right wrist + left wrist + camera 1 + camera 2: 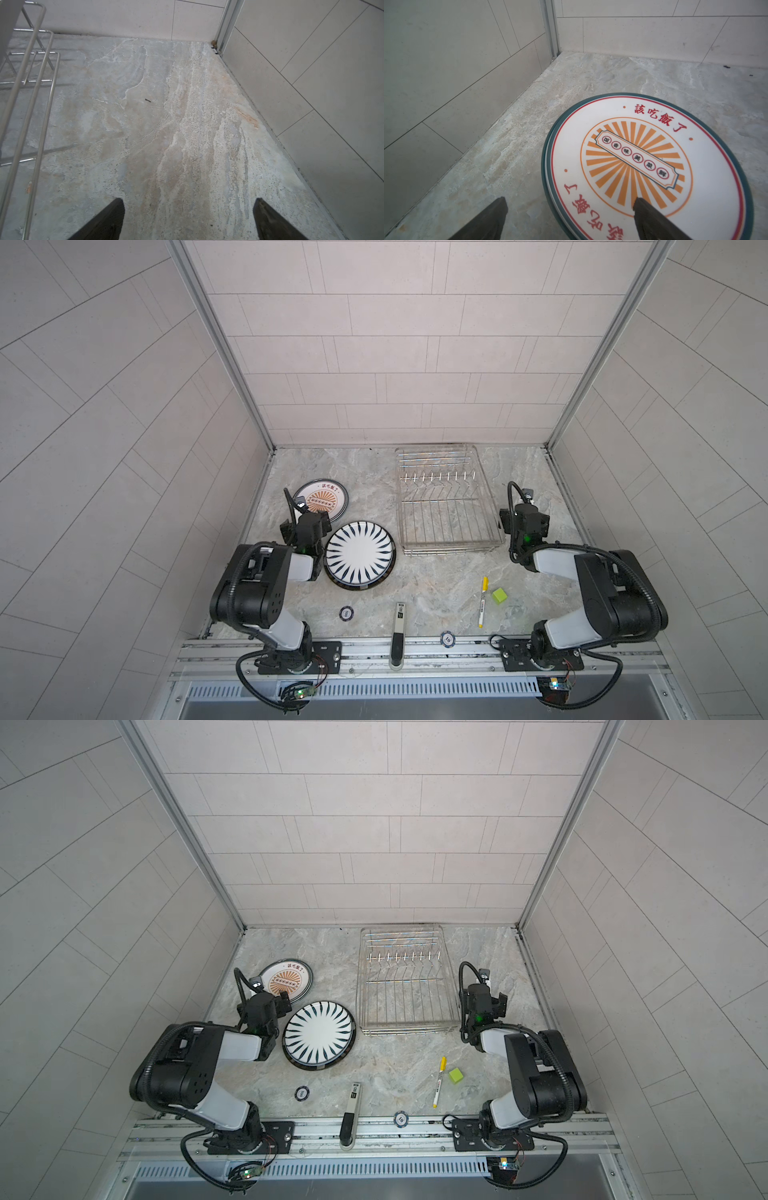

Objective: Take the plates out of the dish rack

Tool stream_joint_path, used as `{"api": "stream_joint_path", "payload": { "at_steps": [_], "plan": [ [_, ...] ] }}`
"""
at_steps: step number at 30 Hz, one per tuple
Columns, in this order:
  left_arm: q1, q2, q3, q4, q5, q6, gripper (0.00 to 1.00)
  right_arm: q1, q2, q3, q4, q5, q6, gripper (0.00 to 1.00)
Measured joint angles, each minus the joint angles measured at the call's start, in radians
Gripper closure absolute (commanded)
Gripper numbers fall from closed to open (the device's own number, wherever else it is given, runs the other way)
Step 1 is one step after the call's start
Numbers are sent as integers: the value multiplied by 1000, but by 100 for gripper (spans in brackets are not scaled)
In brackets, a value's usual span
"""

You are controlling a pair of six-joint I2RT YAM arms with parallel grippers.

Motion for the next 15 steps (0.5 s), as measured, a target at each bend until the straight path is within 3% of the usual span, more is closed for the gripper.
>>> {"api": "stream_joint_path", "payload": {
  "at_steps": [15],
  "plan": [
    [0, 7, 0, 51, 18, 18, 0, 23, 20, -29, 98, -36, -35, 0]
  ]
}}
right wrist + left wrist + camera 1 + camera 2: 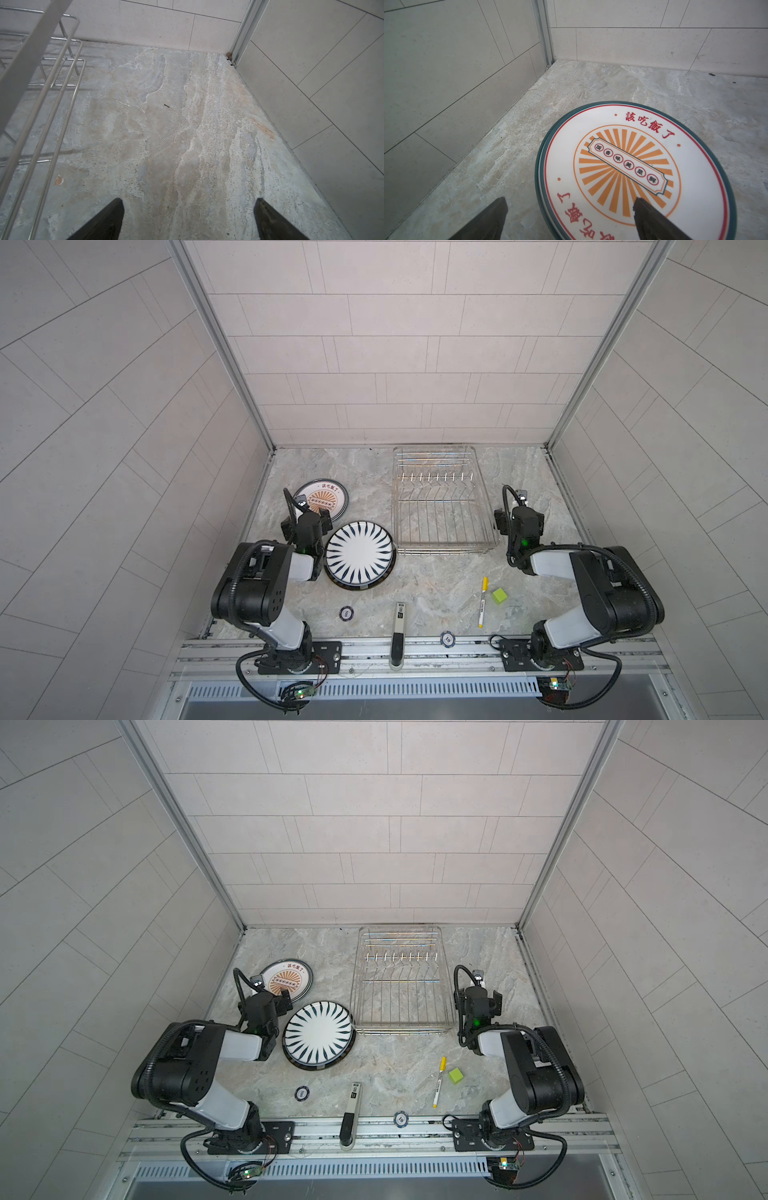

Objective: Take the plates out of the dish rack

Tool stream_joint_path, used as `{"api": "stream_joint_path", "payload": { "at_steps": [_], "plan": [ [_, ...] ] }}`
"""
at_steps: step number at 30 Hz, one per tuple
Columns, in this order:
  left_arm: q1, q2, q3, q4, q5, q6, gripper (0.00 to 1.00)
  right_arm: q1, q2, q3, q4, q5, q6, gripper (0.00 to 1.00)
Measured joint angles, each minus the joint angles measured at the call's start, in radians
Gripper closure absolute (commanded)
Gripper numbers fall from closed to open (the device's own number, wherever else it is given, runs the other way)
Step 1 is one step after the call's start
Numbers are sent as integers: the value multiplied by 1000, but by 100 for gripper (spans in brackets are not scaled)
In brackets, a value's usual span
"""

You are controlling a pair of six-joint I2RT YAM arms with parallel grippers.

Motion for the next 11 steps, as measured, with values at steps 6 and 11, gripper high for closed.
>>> {"api": "stream_joint_path", "payload": {
  "at_steps": [6, 11],
  "plan": [
    [0, 0, 0, 0, 0, 0, 0, 0, 0, 0, 3, -1, -1, 0],
    [0, 0, 0, 0, 1, 0, 0, -10, 5, 4, -1, -23, 0, 0]
  ]
}}
